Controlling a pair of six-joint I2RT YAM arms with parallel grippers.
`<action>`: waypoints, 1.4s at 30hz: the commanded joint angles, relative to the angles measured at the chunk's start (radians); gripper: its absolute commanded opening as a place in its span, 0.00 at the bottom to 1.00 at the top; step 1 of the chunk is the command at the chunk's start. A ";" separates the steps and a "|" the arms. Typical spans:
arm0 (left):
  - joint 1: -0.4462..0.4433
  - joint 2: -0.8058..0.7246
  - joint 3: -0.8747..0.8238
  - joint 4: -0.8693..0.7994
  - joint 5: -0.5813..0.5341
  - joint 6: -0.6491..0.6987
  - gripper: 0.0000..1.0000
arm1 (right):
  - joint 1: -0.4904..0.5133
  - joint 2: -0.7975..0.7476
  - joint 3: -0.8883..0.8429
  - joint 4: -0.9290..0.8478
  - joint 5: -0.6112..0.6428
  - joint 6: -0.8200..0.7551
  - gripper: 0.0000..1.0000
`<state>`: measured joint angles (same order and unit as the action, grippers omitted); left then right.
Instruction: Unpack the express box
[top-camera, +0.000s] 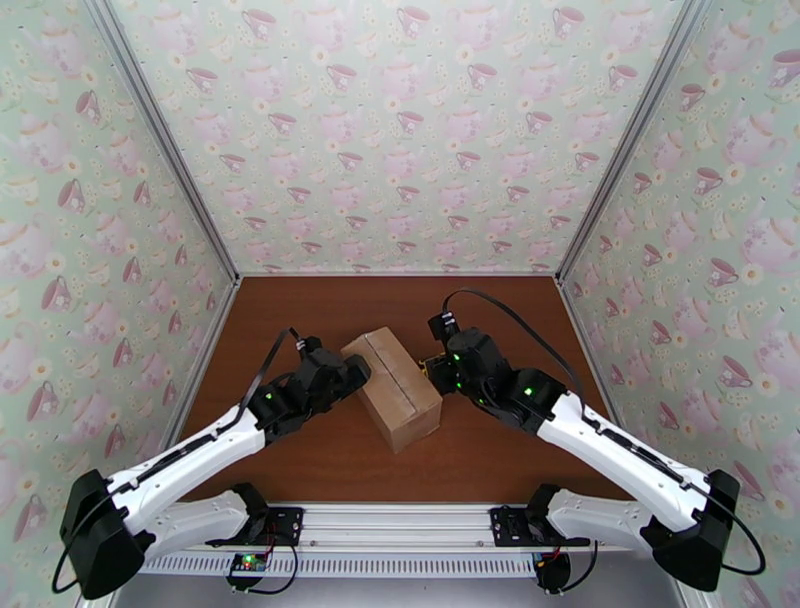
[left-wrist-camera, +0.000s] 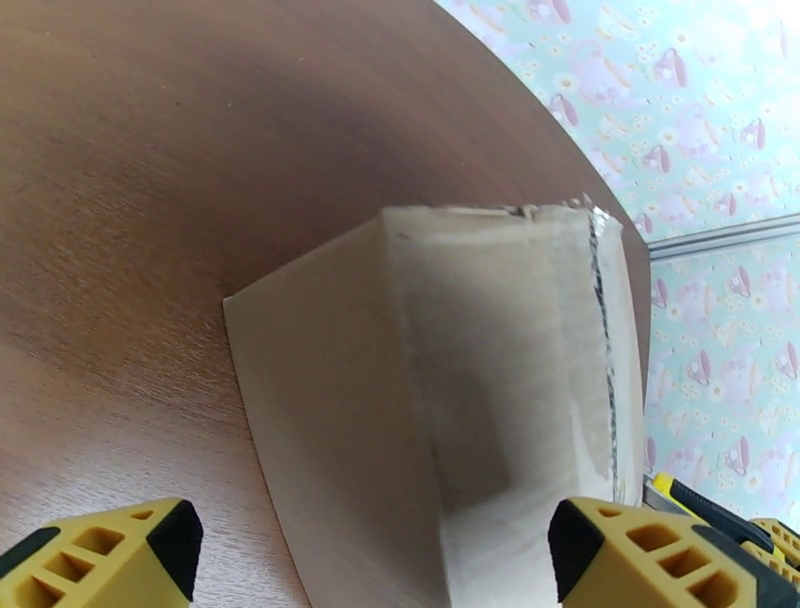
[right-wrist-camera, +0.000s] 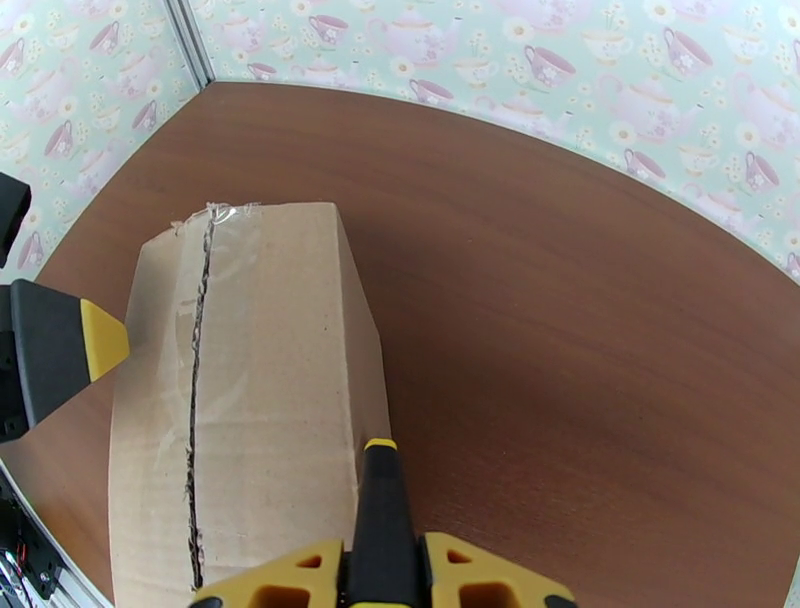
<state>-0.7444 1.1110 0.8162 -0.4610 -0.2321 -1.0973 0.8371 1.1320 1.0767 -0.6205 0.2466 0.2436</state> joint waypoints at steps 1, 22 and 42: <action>-0.006 -0.033 -0.007 0.003 -0.016 -0.002 0.91 | 0.005 -0.007 0.003 -0.016 0.069 -0.004 0.00; -0.006 -0.166 -0.130 0.193 0.007 0.096 0.00 | -0.047 -0.010 0.113 -0.028 0.129 -0.087 0.00; -0.010 -0.012 -0.070 0.189 0.007 0.060 0.45 | -0.048 0.066 0.265 0.019 -0.048 -0.089 0.00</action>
<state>-0.7498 1.0882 0.7223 -0.2901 -0.2390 -1.0271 0.7914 1.1885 1.2972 -0.6350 0.2508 0.1600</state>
